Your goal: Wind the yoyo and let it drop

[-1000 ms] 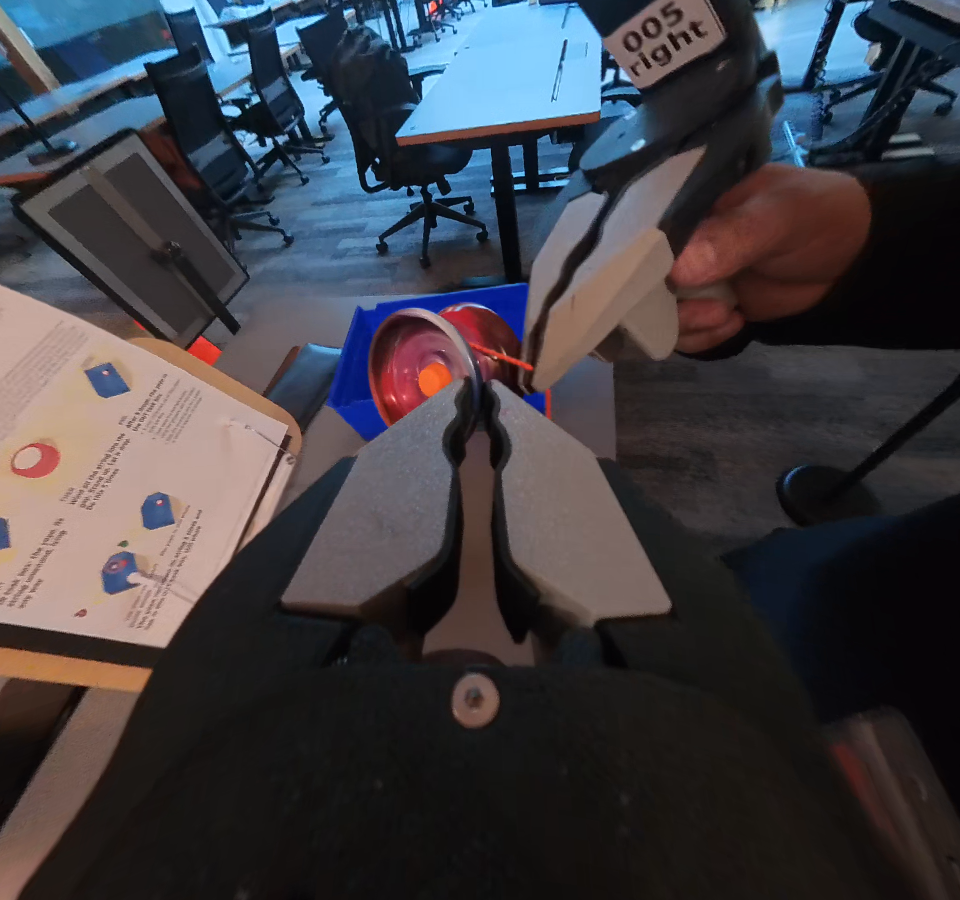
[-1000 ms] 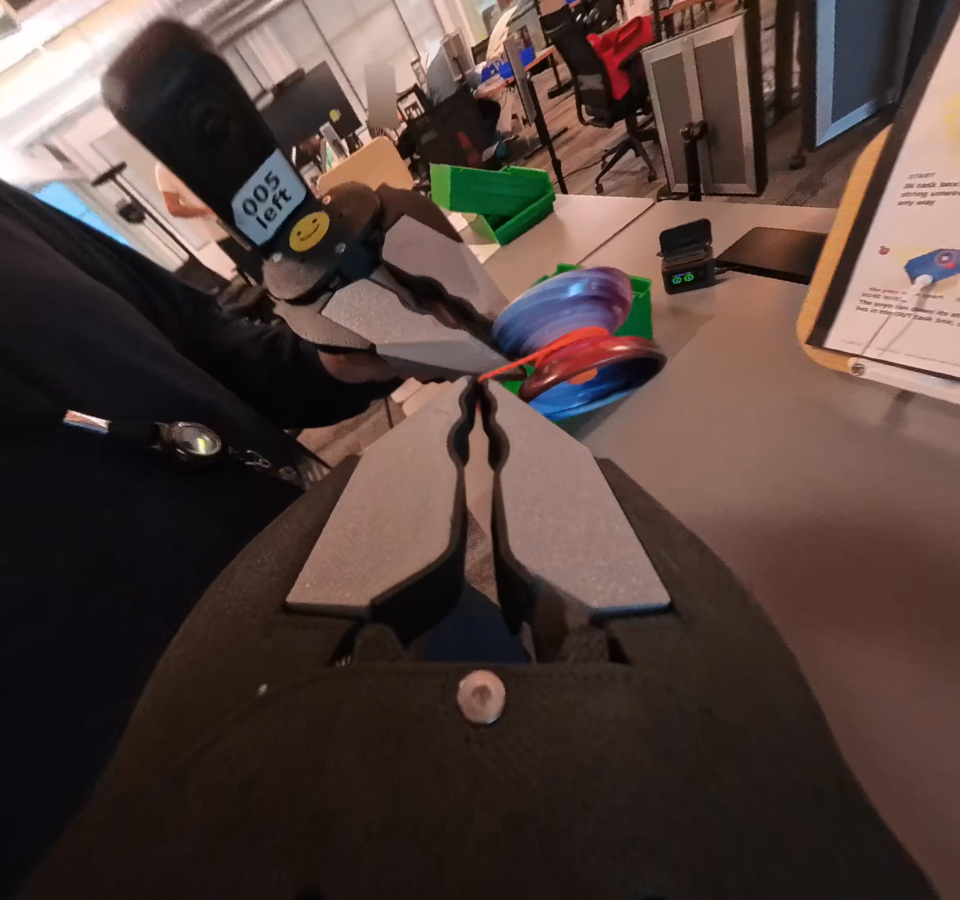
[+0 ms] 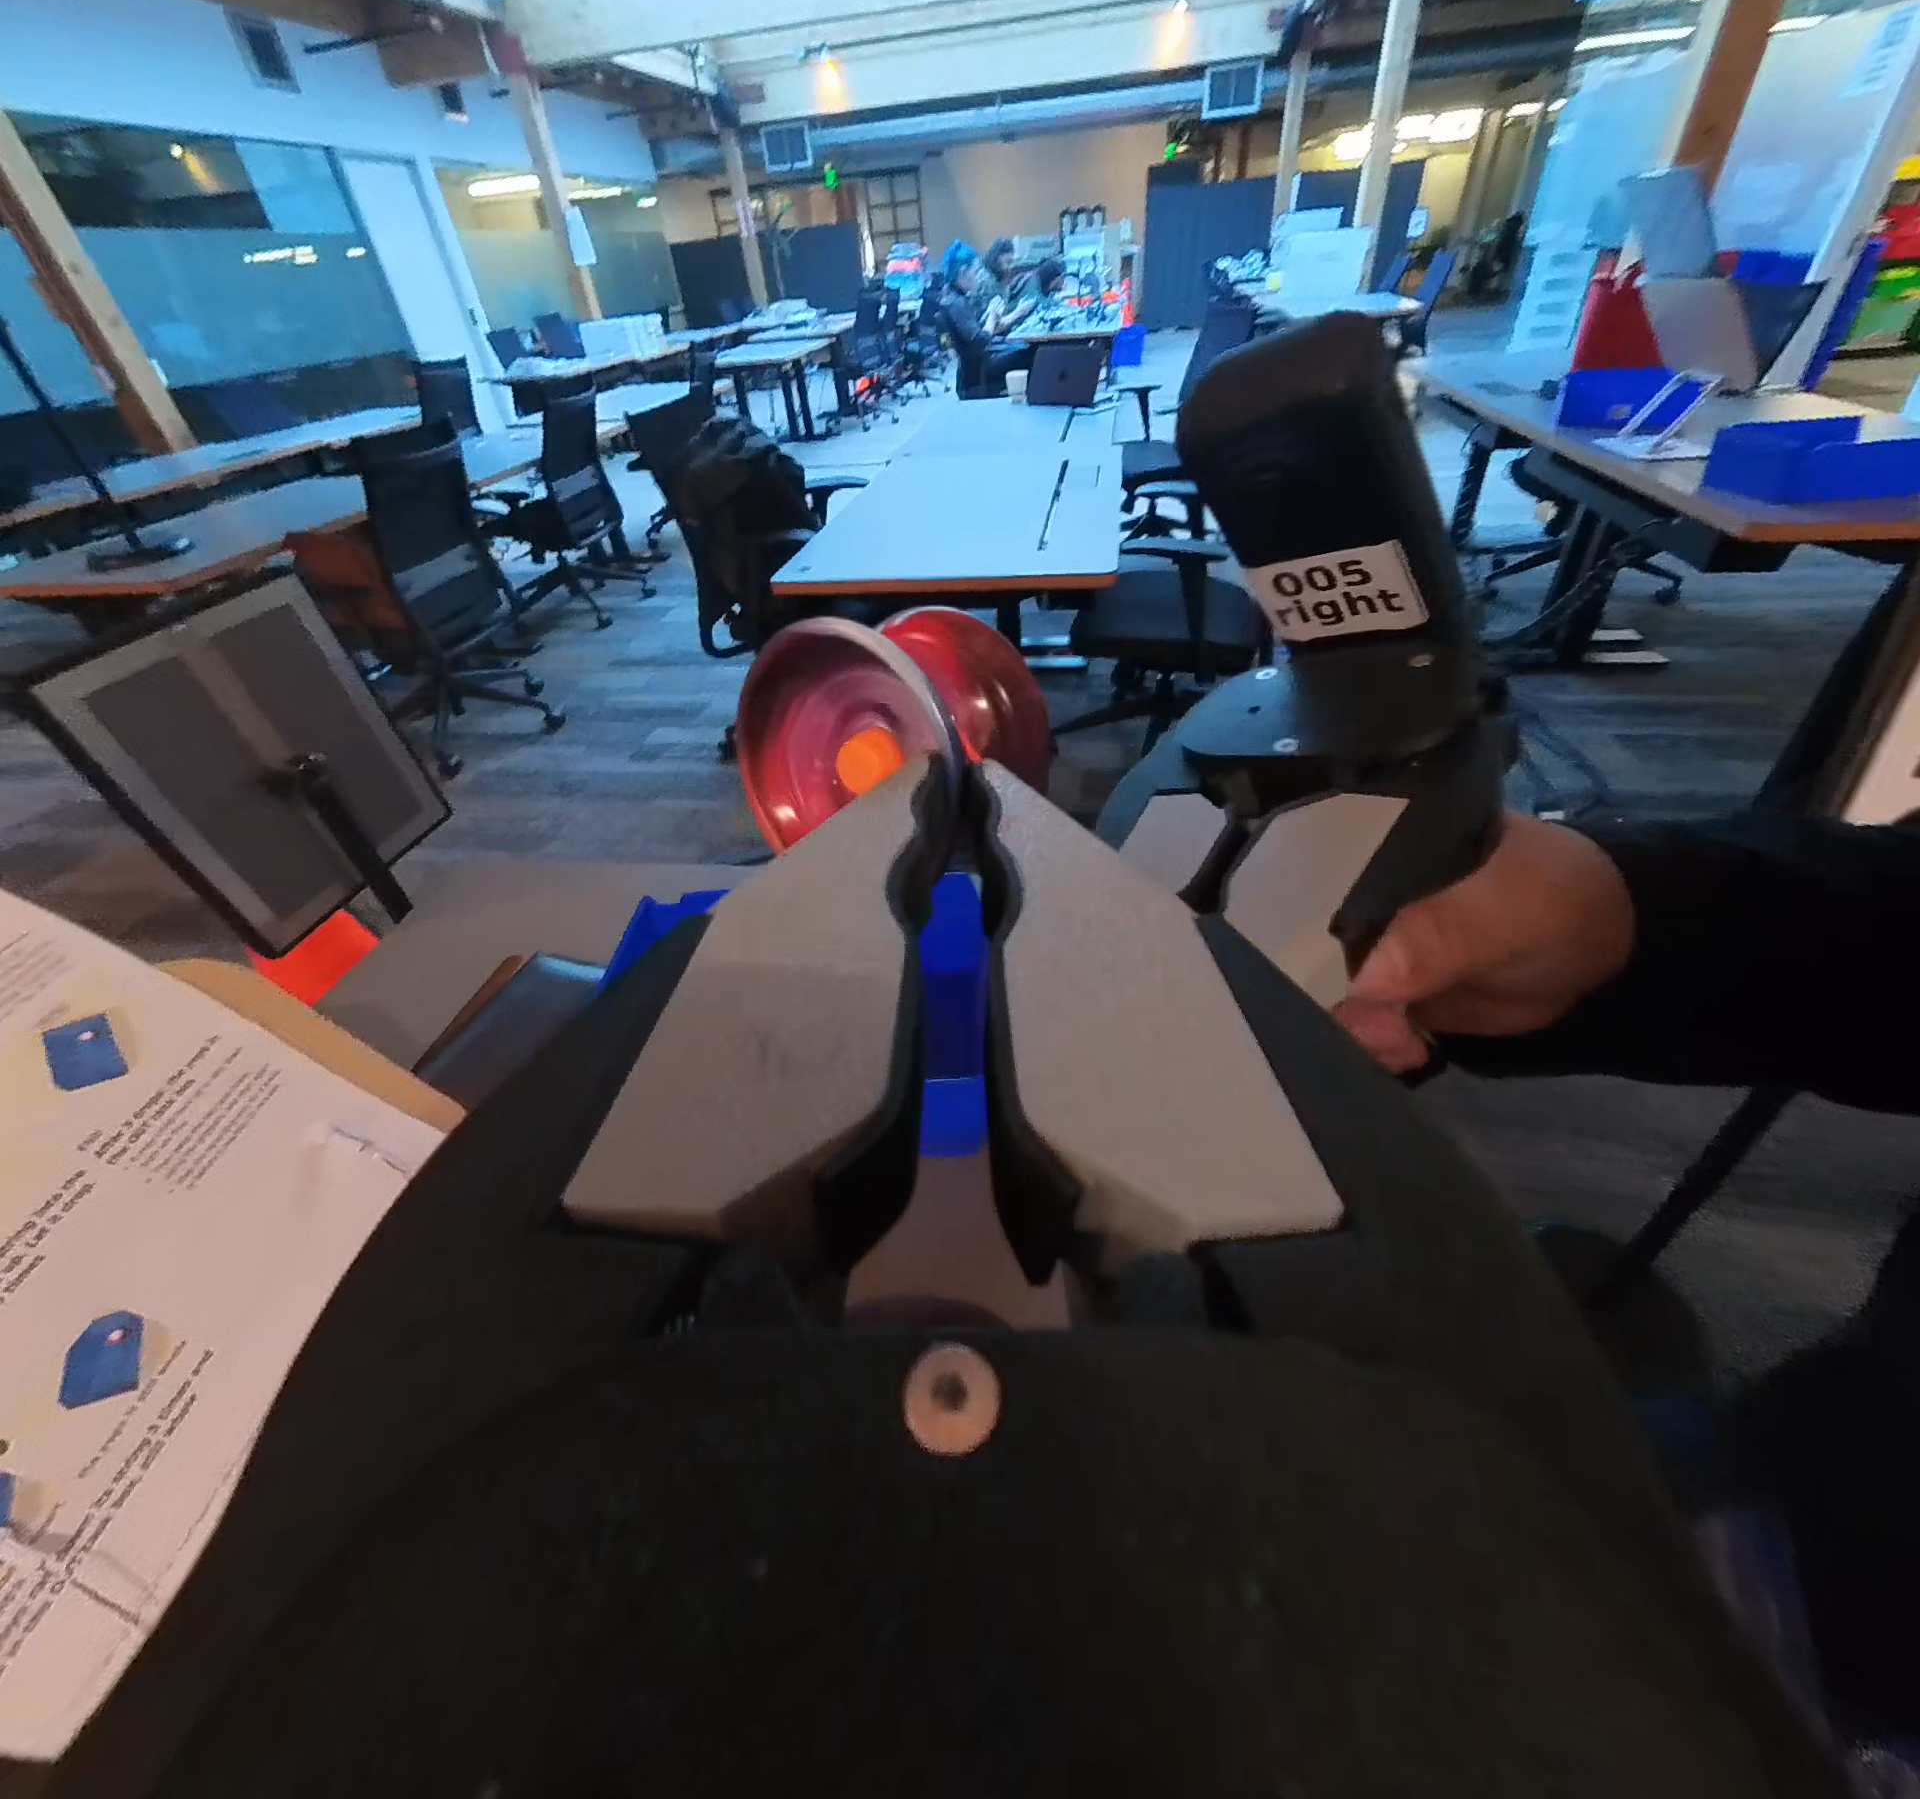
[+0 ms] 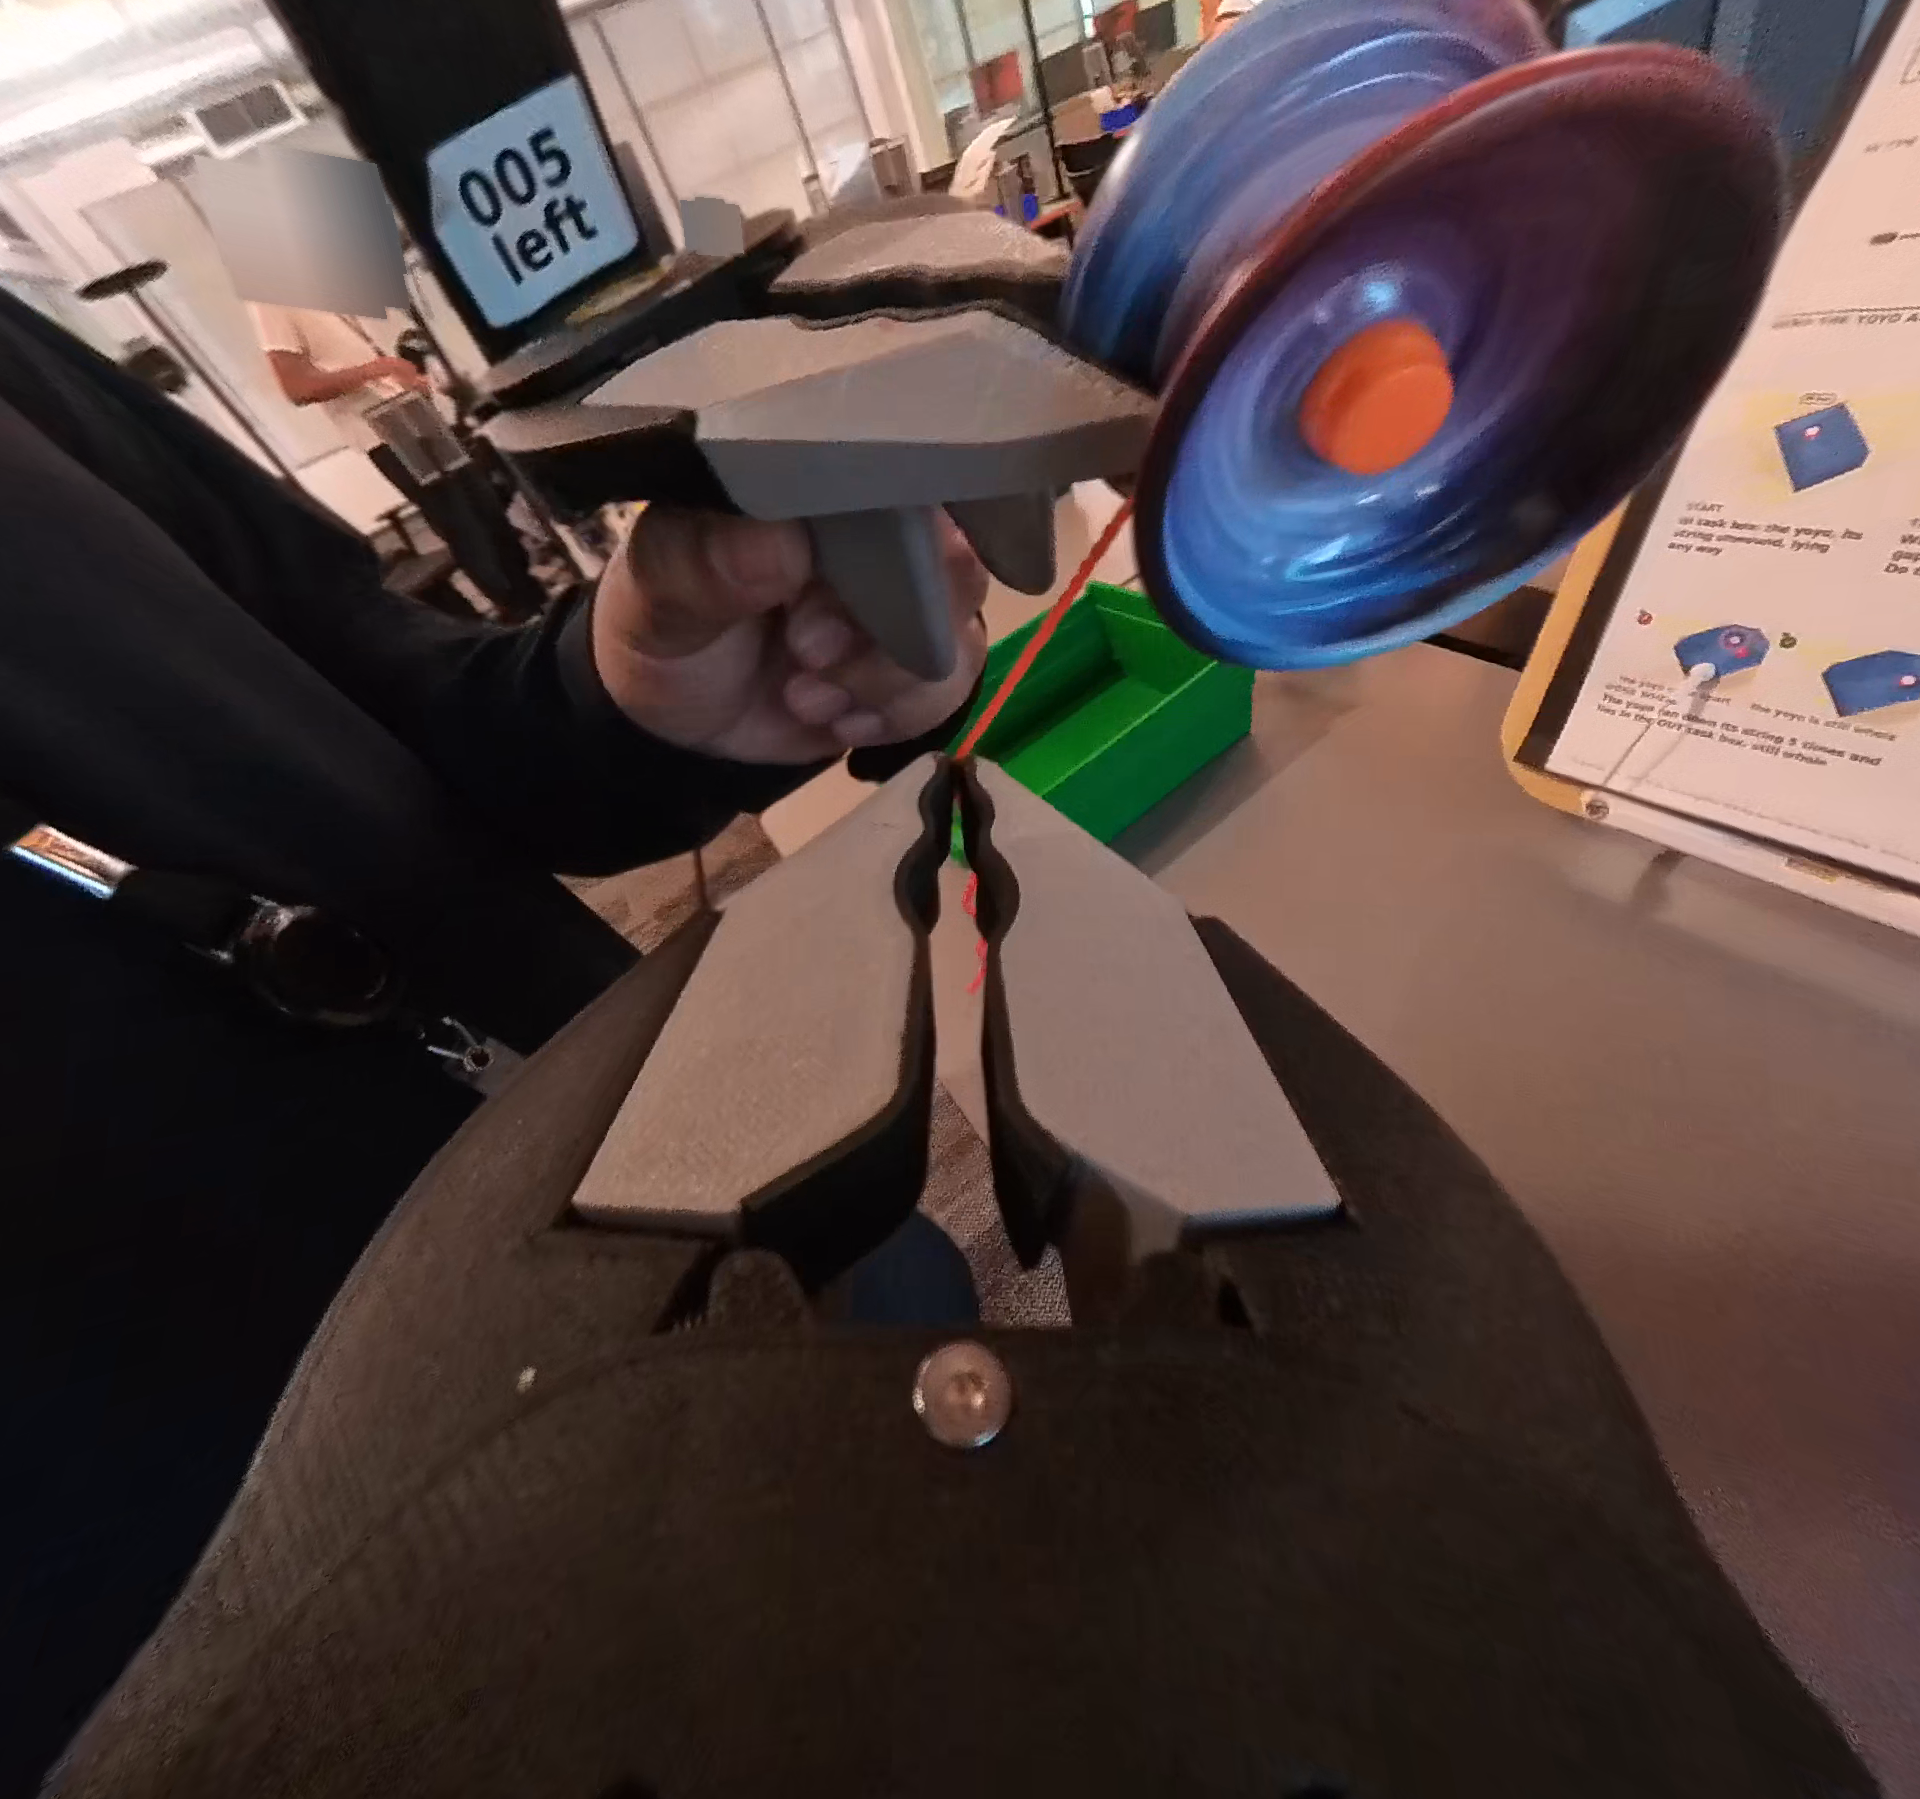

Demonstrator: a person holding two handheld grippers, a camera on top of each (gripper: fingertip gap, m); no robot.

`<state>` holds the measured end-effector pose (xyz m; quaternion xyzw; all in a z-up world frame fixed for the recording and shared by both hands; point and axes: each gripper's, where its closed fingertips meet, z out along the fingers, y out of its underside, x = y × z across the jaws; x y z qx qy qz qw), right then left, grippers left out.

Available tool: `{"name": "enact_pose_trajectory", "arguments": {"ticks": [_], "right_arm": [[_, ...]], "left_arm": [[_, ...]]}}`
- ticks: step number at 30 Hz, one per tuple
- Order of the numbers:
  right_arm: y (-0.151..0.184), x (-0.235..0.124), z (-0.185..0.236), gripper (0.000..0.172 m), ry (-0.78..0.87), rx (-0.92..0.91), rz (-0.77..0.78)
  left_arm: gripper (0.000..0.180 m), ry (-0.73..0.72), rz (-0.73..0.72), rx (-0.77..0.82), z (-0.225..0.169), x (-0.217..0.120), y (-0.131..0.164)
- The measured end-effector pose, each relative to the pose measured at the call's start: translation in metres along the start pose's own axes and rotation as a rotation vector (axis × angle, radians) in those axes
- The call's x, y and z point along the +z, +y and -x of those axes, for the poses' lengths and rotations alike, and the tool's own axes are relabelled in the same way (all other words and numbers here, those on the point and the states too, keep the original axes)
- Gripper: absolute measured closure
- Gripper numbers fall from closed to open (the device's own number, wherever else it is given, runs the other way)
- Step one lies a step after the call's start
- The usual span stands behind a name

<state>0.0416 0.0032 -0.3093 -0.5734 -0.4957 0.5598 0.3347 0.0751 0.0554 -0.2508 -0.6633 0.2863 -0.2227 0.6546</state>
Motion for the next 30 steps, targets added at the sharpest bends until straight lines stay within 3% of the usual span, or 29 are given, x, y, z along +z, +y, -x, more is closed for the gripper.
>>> {"name": "enact_pose_trajectory", "arguments": {"ticks": [8, 16, 22, 30], "right_arm": [[-0.002, 0.051, 0.024, 0.172, 0.114, 0.007, -0.007], [-0.003, 0.051, 0.026, 0.172, 0.184, -0.02, 0.0], [-0.013, 0.038, 0.019, 0.172, 0.137, -0.018, -0.056], [-0.011, 0.011, 0.006, 0.172, 0.109, -0.041, -0.044]], "left_arm": [[0.18, 0.111, -0.103, -0.081, 0.002, -0.058, -0.007], [0.18, 0.157, -0.142, -0.151, 0.006, -0.085, -0.019], [0.18, 0.133, -0.205, -0.208, 0.011, -0.079, -0.03], [0.18, 0.167, -0.192, -0.215, 0.001, -0.043, -0.029]]}}
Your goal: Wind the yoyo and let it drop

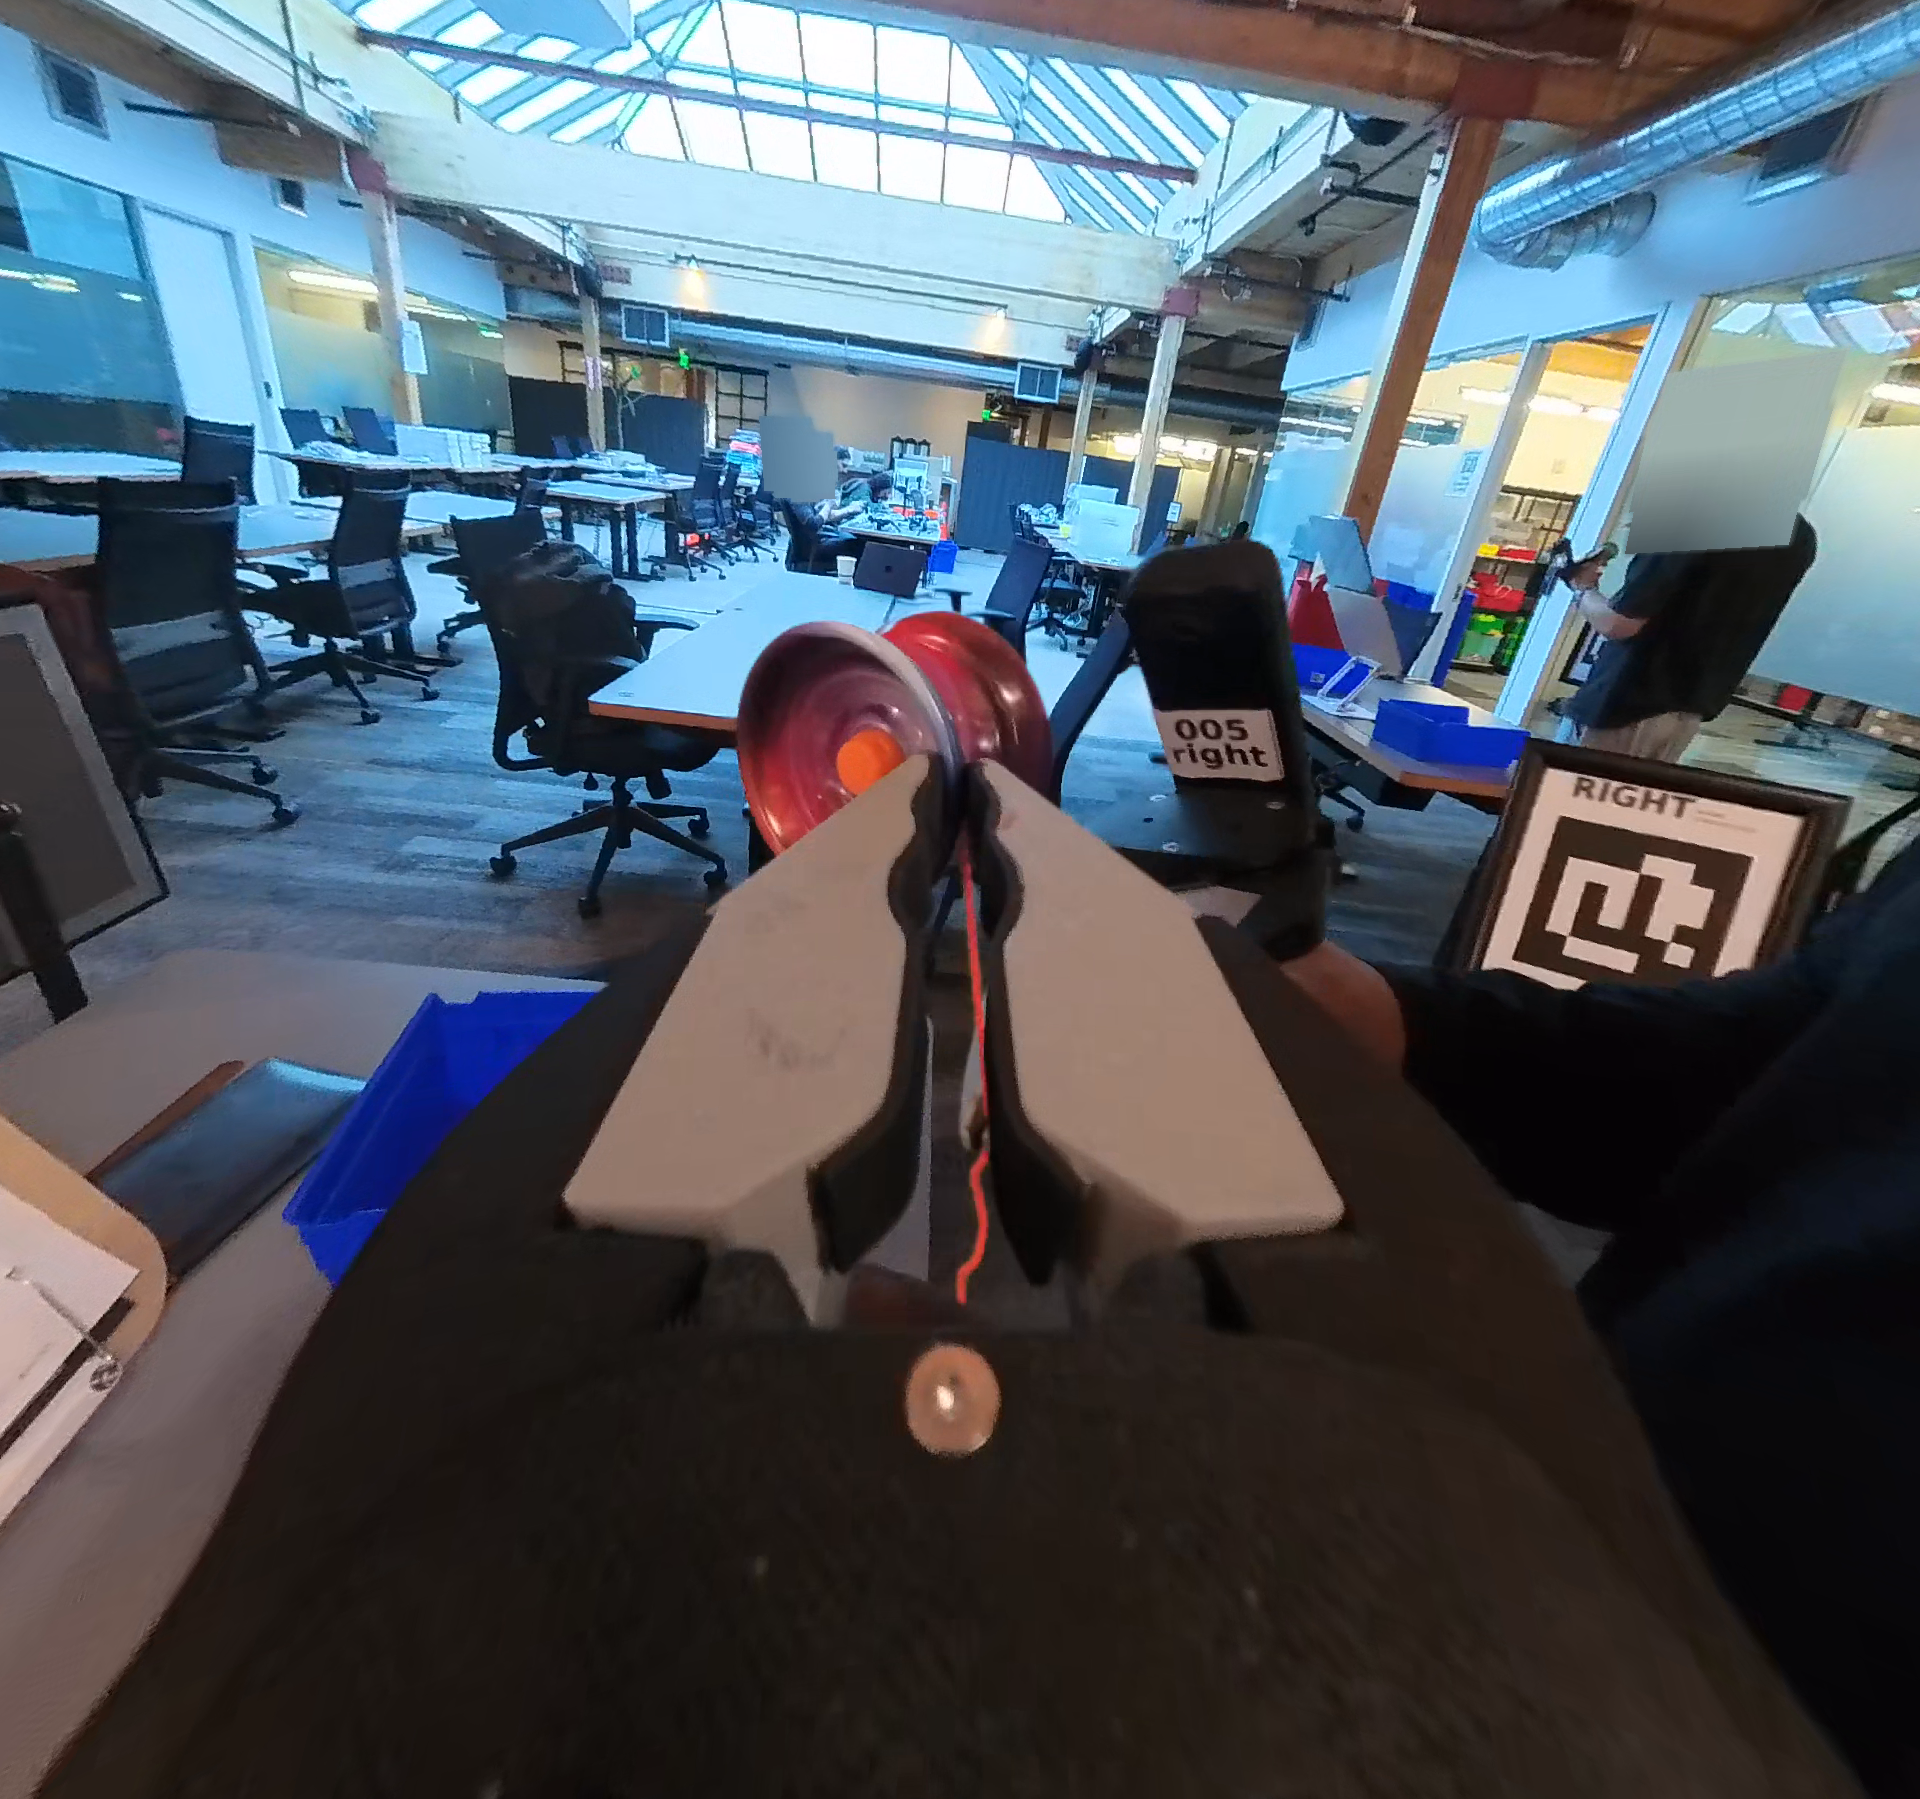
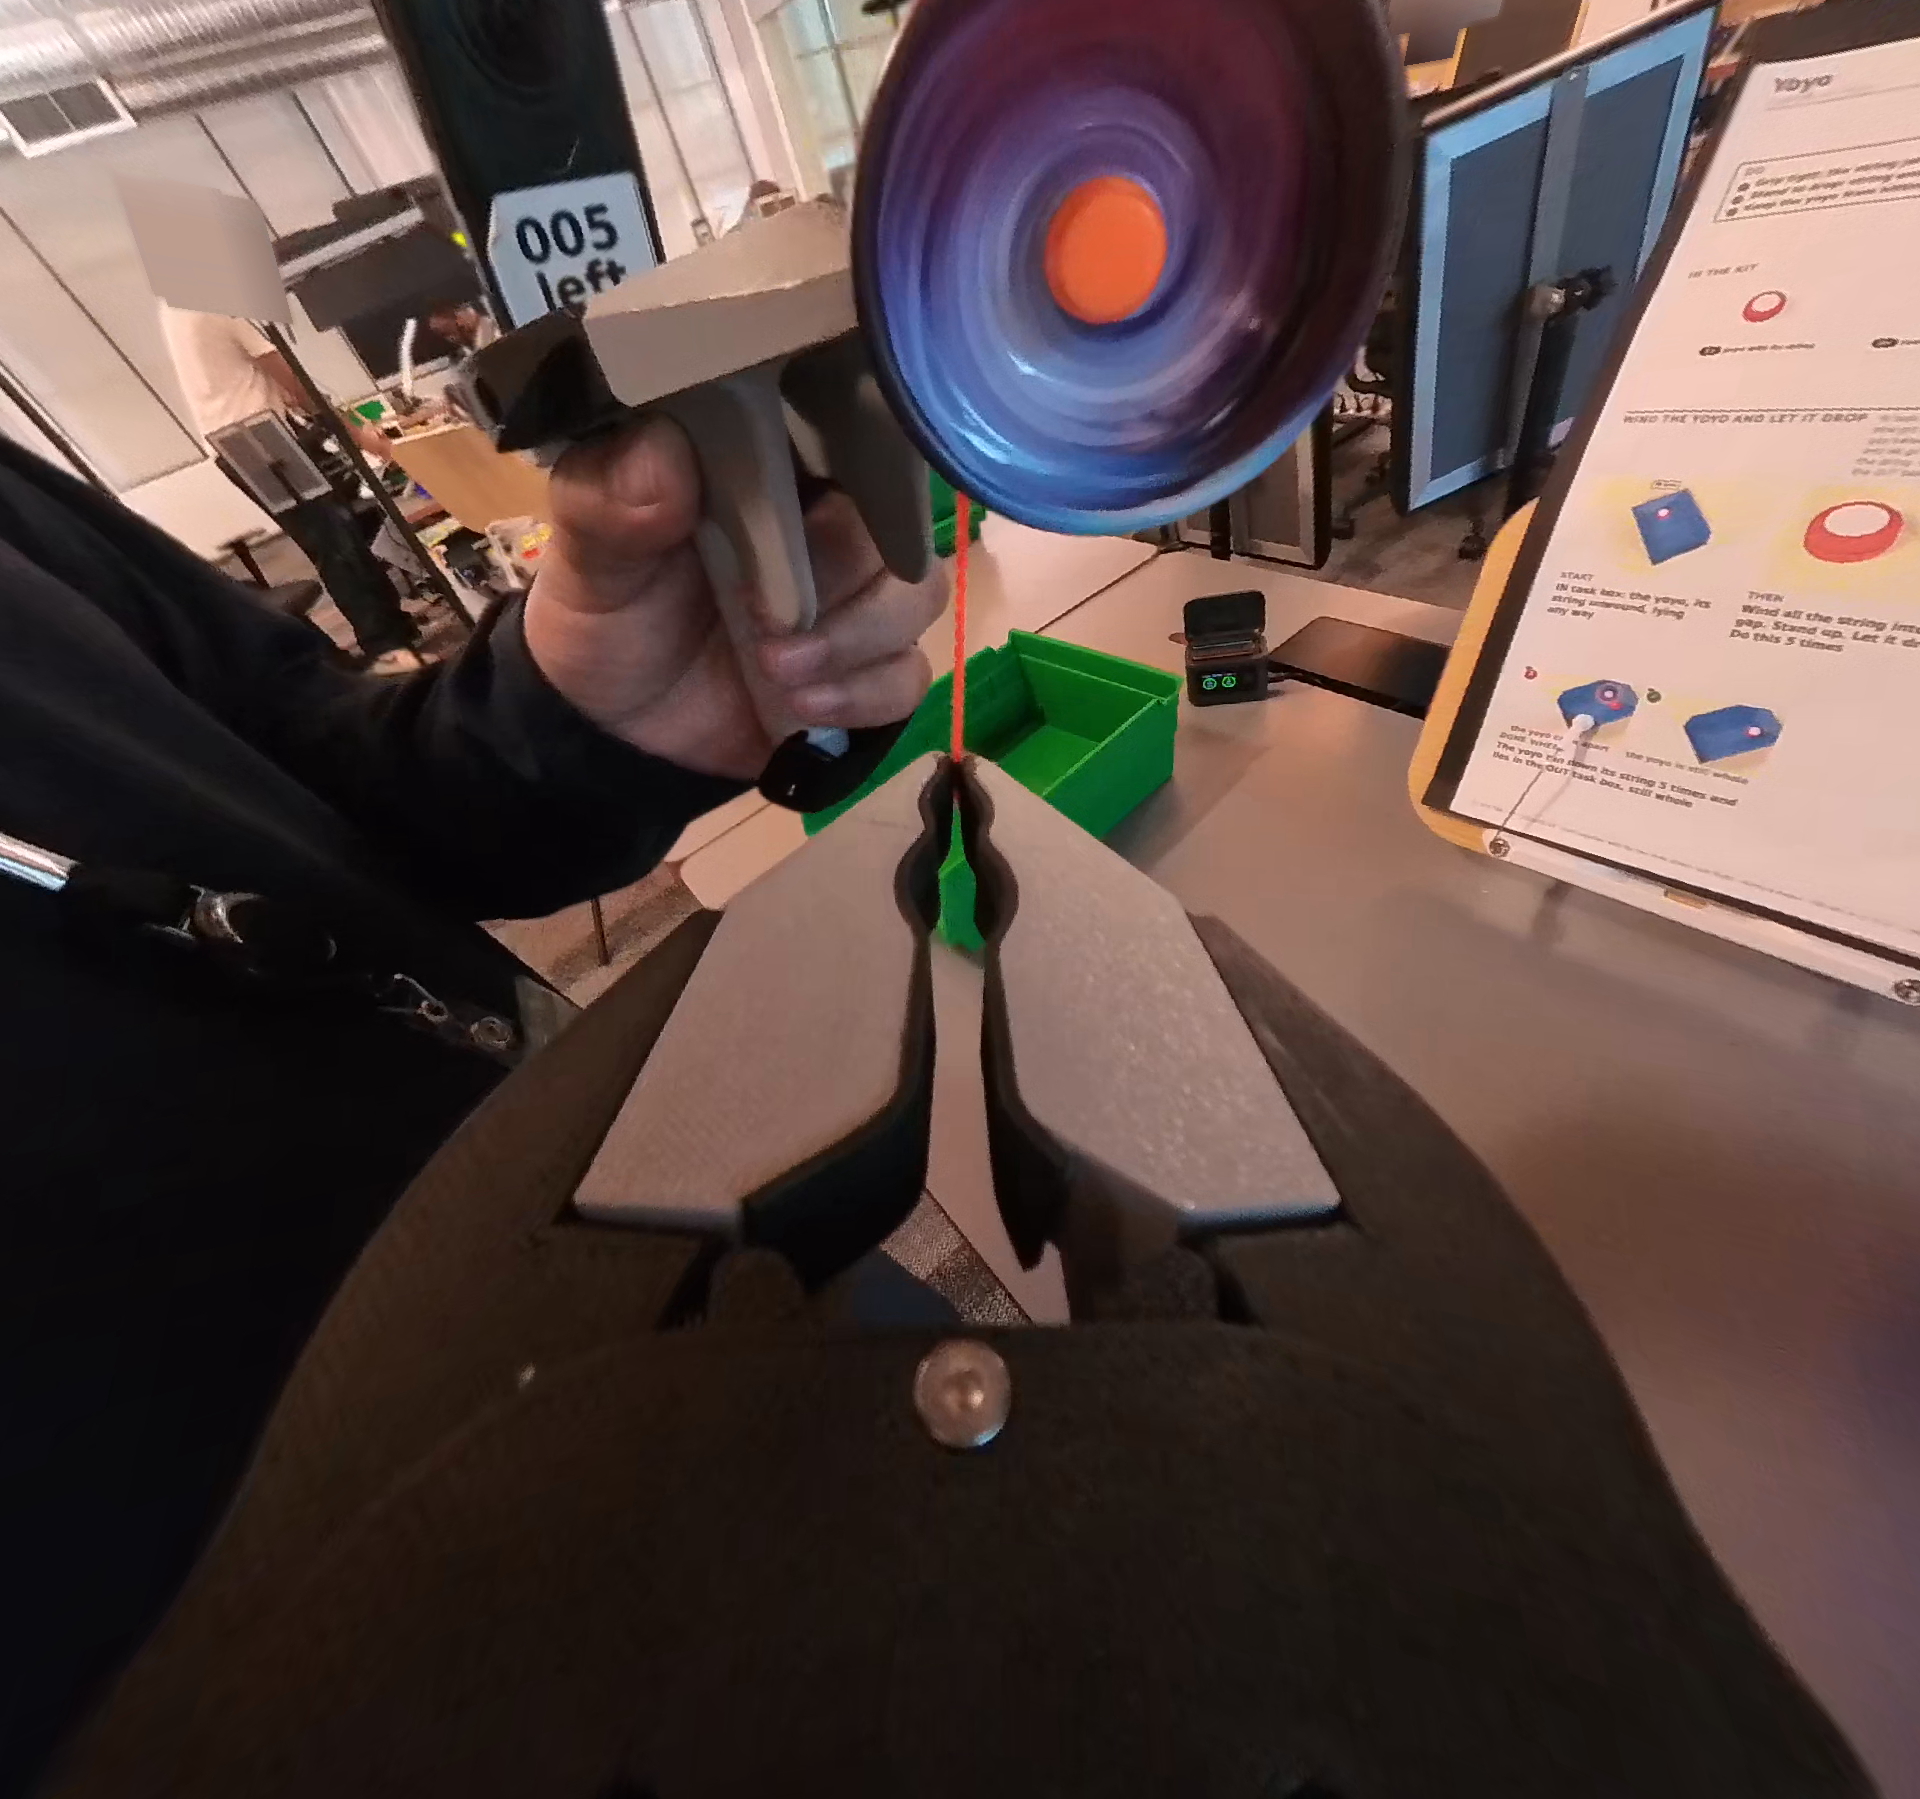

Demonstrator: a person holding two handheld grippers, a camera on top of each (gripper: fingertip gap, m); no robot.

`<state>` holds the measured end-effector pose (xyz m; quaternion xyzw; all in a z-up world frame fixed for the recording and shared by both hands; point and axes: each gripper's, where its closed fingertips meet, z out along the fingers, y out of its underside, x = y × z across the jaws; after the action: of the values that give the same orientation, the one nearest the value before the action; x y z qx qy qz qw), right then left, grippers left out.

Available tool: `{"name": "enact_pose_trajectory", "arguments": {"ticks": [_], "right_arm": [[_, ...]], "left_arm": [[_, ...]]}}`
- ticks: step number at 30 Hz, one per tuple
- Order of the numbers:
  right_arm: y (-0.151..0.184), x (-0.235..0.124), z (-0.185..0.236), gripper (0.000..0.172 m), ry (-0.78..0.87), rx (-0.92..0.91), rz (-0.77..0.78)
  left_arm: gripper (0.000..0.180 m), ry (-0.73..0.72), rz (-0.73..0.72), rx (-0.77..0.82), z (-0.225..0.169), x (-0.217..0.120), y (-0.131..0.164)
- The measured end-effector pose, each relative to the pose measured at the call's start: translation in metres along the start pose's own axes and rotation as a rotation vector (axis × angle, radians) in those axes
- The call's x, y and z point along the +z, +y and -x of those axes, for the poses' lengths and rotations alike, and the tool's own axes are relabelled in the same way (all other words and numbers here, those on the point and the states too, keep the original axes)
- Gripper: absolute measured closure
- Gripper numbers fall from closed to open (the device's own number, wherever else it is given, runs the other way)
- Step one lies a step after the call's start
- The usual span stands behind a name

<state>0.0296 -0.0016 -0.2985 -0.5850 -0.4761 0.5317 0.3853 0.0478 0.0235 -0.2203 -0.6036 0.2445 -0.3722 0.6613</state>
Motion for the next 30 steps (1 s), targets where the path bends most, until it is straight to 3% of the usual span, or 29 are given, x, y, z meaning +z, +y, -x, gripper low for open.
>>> {"name": "enact_pose_trajectory", "arguments": {"ticks": [10, 20, 30], "right_arm": [[0.01, -0.026, -0.015, 0.172, 0.01, 0.065, -0.031], [0.017, -0.012, -0.008, 0.172, 0.031, 0.079, -0.033], [0.008, -0.006, -0.002, 0.172, 0.047, 0.056, -0.06]], "left_arm": [[0.18, 0.045, 0.034, -0.06, -0.002, 0.025, 0.014], [0.18, 0.074, 0.071, -0.095, 0.002, 0.021, 0.025], [0.18, 0.17, 0.066, -0.14, 0.001, 0.016, 0.013]]}}
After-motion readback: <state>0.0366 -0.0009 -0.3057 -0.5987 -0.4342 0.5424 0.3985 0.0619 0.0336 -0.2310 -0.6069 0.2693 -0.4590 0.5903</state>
